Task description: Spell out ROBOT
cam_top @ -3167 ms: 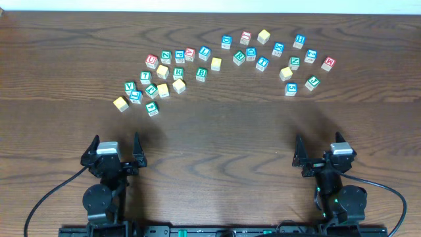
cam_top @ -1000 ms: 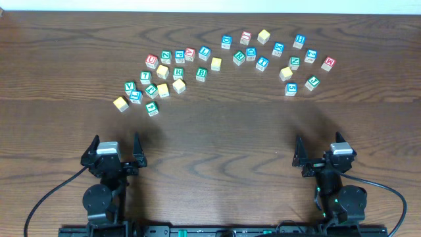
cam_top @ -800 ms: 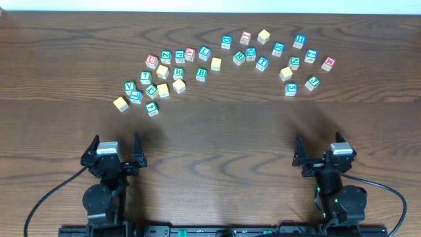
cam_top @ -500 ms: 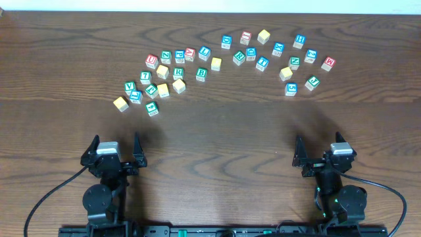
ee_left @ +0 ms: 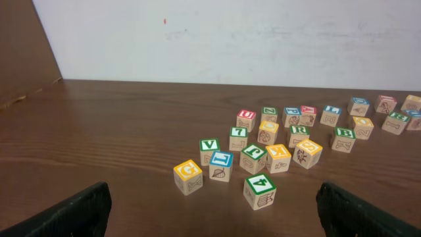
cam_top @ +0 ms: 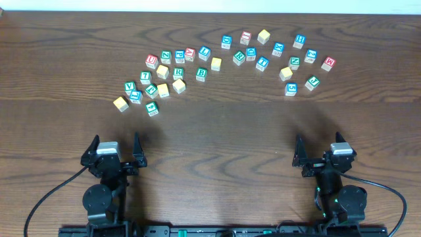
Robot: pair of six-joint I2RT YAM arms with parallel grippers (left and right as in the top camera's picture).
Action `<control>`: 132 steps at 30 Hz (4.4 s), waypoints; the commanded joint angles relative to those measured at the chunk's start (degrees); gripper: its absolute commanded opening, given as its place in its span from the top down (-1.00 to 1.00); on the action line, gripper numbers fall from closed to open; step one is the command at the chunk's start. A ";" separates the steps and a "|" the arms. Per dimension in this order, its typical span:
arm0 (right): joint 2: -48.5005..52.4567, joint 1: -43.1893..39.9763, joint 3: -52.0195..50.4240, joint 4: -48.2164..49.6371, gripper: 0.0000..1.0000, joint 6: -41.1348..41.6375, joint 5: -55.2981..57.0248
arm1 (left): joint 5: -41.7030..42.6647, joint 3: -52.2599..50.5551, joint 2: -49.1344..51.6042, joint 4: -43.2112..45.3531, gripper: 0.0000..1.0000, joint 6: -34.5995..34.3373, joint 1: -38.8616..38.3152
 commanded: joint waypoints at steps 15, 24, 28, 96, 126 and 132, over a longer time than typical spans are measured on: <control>0.15 -0.44 -0.07 -0.26 -0.98 0.57 -0.31 | 0.11 -1.09 -0.39 -1.07 -0.97 -0.98 -0.13; 0.15 -0.44 -0.07 -0.24 -0.98 0.57 -0.31 | 0.13 -1.09 -0.39 -1.09 -0.97 -0.98 -0.13; 0.15 -0.44 -0.07 -0.24 -0.98 0.57 -0.31 | 0.13 -1.09 -0.39 -1.09 -0.97 -0.98 -0.13; 0.15 -0.44 -0.07 -0.24 -0.98 0.57 -0.28 | -0.48 2.84 10.84 4.72 -0.97 -1.14 -0.13; 0.15 -0.44 -0.07 -0.24 -0.99 0.57 -0.28 | 4.26 5.75 11.10 3.61 -0.97 -7.72 -0.13; 0.15 -0.44 -0.07 -0.24 -0.99 0.57 -0.28 | 4.28 6.84 12.66 3.63 -0.97 -7.69 -0.13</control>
